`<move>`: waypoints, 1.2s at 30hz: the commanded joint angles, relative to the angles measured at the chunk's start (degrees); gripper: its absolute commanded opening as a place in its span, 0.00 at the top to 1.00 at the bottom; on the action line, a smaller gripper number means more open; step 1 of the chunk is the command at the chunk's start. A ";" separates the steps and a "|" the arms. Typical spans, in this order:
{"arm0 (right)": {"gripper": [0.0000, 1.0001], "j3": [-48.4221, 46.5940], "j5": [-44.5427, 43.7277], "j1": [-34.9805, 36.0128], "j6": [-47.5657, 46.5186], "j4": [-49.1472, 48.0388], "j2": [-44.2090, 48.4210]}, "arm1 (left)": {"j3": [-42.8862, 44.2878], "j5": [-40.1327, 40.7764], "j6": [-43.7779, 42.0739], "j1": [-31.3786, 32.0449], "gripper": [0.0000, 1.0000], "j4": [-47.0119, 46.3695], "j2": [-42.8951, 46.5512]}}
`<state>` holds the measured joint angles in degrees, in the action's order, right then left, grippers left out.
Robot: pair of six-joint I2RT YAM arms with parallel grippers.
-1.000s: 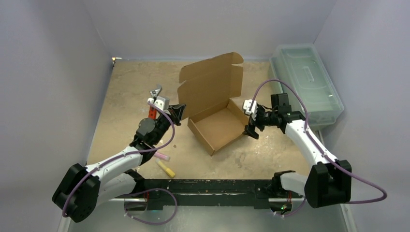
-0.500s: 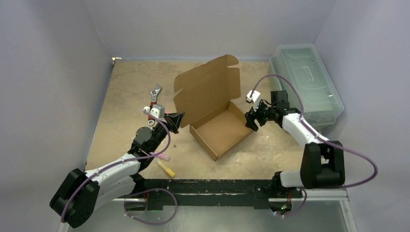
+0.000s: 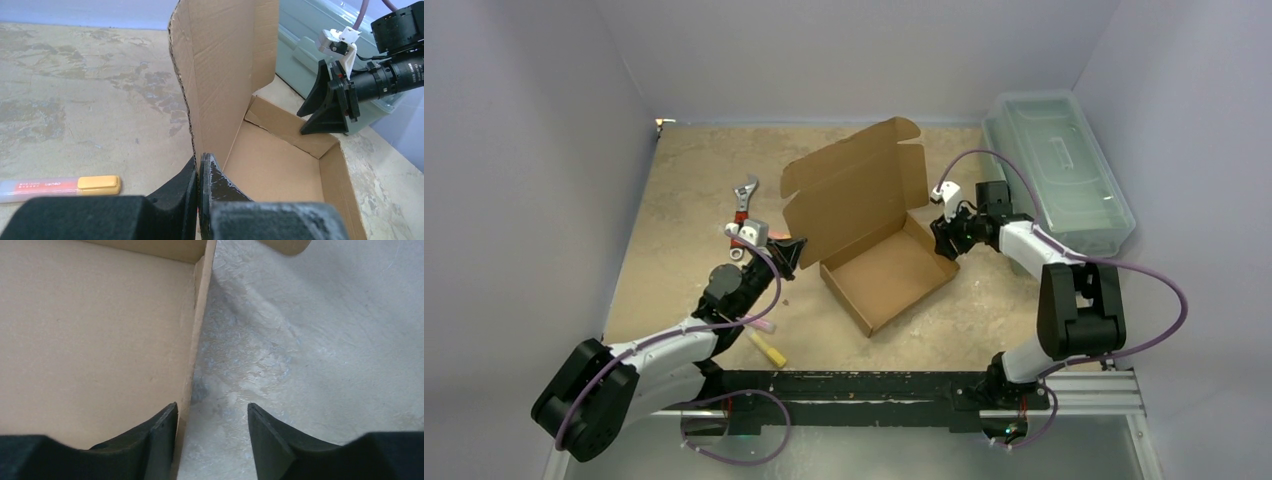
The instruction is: Fold the paper box
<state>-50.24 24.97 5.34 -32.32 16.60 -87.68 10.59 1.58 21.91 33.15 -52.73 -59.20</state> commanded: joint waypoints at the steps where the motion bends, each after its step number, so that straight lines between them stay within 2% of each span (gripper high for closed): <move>1: 0.48 -0.67 -2.63 0.95 1.18 -2.99 -0.13 | -0.44 -1.32 -0.79 0.24 1.00 -3.80 -0.06; 10: 0.84 0.50 -10.58 4.97 5.09 -9.50 -0.25 | 0.55 -0.45 0.54 0.22 1.00 -4.51 -1.50; 12: 0.85 0.02 -10.00 5.18 6.01 -9.71 0.17 | 1.47 -0.18 0.48 0.23 1.00 -4.55 -2.78; 13: 0.79 -0.60 -9.22 5.18 6.21 -8.88 0.53 | 2.01 0.16 0.16 0.24 1.00 -4.64 -3.59; 17: 0.38 -2.47 -4.85 4.46 3.08 -3.37 5.01 | 5.13 2.06 -3.41 0.13 1.00 -4.12 -7.58; 19: 0.27 -2.75 -1.49 3.20 1.38 -0.79 8.10 | 7.16 2.42 -5.79 -0.11 1.00 -4.00 -9.54; 22: 0.16 -2.13 2.75 1.75 -1.86 2.10 12.93 | 11.66 1.05 -8.93 -0.88 1.00 -1.76 -13.66; 26: 0.09 -0.93 7.29 1.15 -3.07 3.56 17.61 | 17.05 -3.71 -8.10 -4.44 1.00 -1.20 -22.32; 31: 0.08 -1.27 9.25 1.07 -3.97 5.73 19.10 | 22.76 -7.71 -3.66 -8.82 1.00 1.29 -29.54; 33: 0.08 -1.27 9.95 1.07 -3.82 6.30 19.41 | 25.06 -8.02 -0.84 -9.62 0.89 4.69 -29.12; 36: 0.08 -1.55 10.78 1.07 -3.49 6.75 19.79 | 29.14 -3.43 3.05 -9.72 0.58 15.80 -25.34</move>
<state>-50.24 32.67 6.57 -35.00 21.61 -68.99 34.24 -3.70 19.05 24.05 -47.97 -88.16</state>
